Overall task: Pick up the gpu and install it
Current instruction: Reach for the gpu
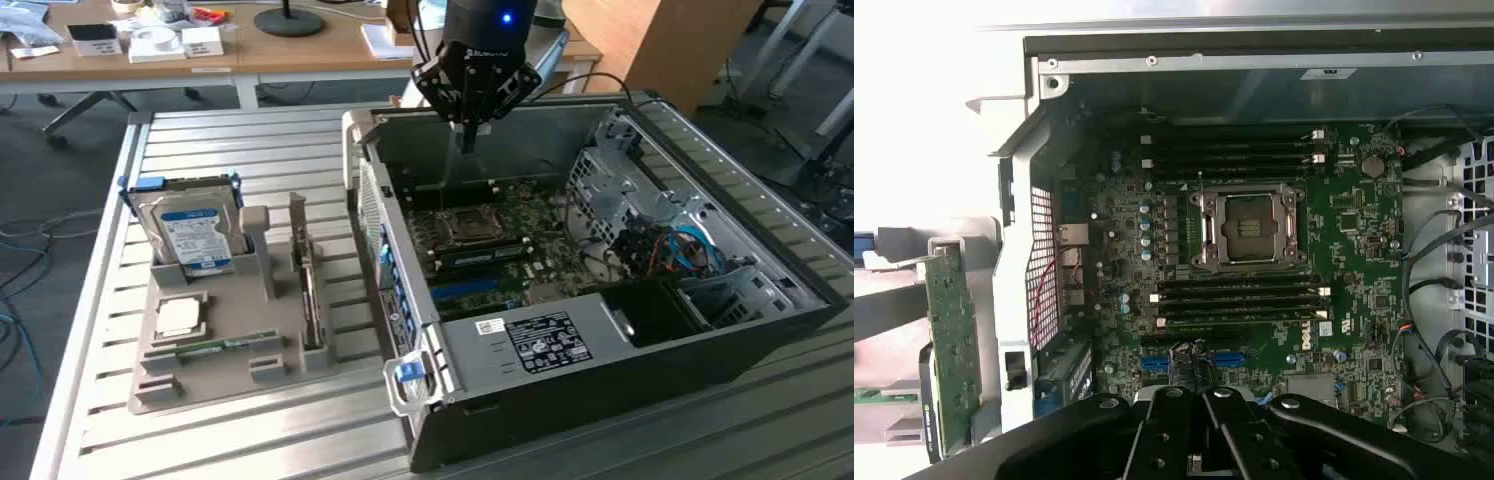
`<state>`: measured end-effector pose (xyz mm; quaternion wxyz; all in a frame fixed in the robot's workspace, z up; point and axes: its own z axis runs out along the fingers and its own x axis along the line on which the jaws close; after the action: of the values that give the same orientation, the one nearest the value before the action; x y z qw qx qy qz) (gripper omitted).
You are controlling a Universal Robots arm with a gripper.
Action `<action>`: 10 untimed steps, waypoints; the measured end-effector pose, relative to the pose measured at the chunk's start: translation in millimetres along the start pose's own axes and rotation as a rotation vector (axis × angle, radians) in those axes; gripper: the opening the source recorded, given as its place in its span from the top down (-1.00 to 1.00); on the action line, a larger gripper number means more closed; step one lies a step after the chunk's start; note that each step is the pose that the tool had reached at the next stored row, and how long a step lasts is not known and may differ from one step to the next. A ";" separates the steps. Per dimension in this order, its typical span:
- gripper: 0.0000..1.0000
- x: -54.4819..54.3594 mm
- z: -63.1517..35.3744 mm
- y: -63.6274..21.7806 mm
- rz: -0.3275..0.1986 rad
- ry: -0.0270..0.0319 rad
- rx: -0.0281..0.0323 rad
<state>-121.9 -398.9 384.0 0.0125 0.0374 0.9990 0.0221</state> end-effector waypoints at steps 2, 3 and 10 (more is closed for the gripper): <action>0.79 0.0 0.2 0.0 0.000 0.0000 0.0000; 0.79 0.0 0.4 0.0 0.000 0.0000 0.0000; 0.79 1.4 0.4 -0.1 0.000 0.0000 -0.0001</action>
<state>-123.3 -398.8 383.6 0.0125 0.0374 0.9990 0.0221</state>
